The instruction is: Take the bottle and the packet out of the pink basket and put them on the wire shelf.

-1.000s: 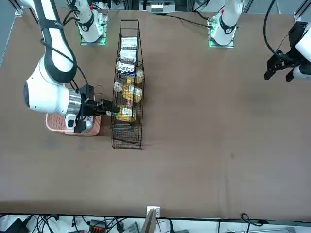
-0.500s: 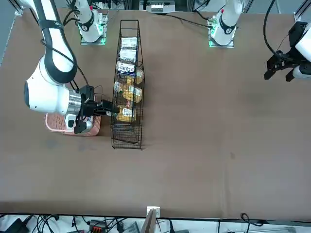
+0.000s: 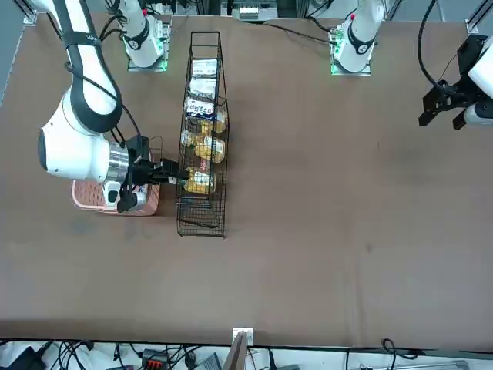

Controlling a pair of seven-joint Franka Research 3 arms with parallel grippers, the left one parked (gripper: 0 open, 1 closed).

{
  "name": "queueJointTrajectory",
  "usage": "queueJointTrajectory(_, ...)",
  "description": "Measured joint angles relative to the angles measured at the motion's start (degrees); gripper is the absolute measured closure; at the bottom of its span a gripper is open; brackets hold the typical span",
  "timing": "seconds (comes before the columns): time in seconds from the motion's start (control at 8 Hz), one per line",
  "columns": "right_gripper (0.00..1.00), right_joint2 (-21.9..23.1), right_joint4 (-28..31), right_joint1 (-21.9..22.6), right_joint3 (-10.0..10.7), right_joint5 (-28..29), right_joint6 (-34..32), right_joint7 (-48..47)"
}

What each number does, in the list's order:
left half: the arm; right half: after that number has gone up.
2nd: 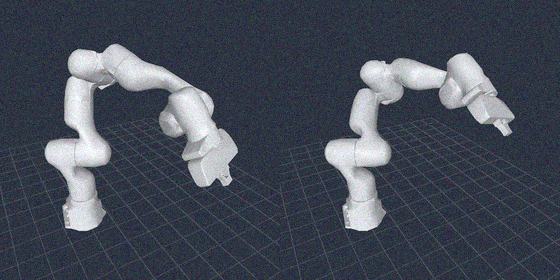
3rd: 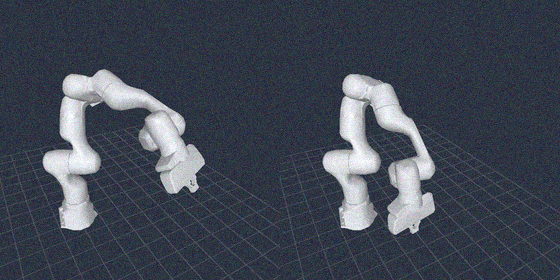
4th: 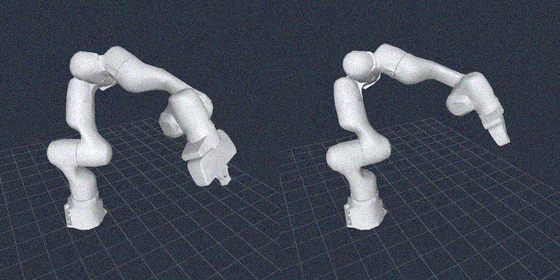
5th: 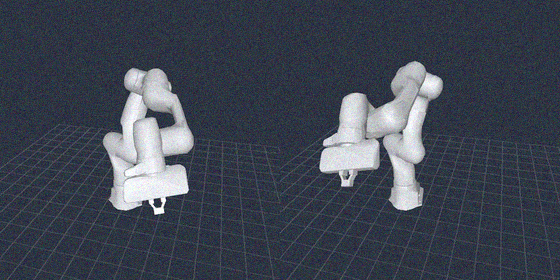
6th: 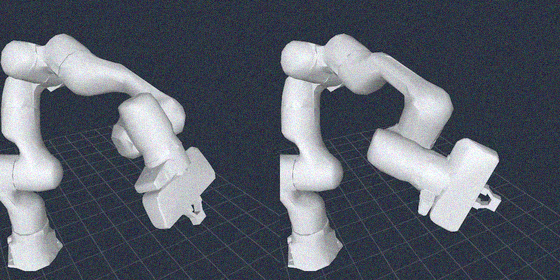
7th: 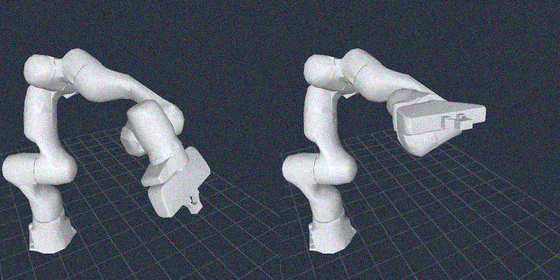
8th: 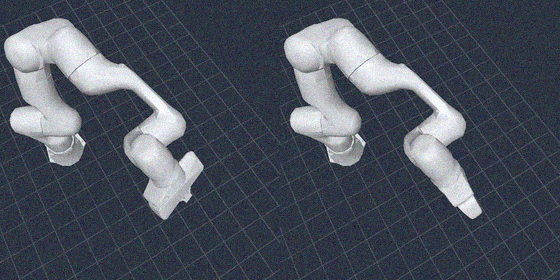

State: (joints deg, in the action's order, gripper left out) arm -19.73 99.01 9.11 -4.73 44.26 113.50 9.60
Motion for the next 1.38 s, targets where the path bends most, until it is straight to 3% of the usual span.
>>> queueJointTrajectory(0.25,0.11,-0.1,0.0,-0.1,0.1,-0.5,0.4,0.1)
queueJointTrajectory(0.38,0.0,-0.1,0.0,-0.1,0.2,-0.6,0.4,0.2)
queueJointTrajectory(1.38,0.0,0.1,-1.5,-0.2,0.8,-3.2,0.5,0.5)
